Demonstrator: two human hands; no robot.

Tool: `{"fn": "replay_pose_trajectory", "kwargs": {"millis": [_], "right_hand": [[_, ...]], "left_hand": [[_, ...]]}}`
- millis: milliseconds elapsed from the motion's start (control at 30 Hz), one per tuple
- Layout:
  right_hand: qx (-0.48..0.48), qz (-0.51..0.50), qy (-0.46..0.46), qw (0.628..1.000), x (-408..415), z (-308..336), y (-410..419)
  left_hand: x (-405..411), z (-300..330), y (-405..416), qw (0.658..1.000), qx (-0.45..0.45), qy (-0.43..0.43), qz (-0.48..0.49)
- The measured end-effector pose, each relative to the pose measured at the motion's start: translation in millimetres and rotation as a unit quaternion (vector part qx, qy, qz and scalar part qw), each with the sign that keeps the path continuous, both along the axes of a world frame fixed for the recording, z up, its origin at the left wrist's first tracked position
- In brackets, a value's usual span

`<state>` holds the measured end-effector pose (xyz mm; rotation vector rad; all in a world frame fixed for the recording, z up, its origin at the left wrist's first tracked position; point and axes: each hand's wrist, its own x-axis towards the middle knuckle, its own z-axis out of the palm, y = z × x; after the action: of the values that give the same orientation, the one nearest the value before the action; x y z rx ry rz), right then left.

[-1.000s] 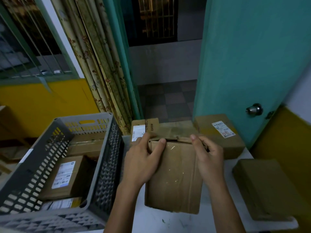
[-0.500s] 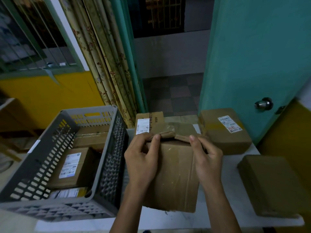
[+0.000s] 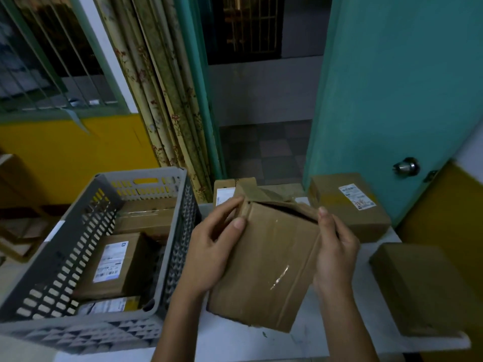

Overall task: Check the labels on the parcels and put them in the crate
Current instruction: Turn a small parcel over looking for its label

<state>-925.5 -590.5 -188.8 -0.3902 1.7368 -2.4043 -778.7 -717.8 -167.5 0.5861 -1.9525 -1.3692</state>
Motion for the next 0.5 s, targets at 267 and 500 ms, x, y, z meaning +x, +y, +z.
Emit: {"fn": "replay_pose_trajectory", "kwargs": {"millis": [267, 500], "right_hand": [[-0.059, -0.026, -0.156, 0.986, 40, 13, -17], [0.031, 0.007, 0.296, 0.955, 99, 30, -54]], "left_hand": [[53, -9, -43, 0.989, 0.094, -0.115, 0.023], [106, 2, -61, 0.982, 0.182, -0.043, -0.015]]}}
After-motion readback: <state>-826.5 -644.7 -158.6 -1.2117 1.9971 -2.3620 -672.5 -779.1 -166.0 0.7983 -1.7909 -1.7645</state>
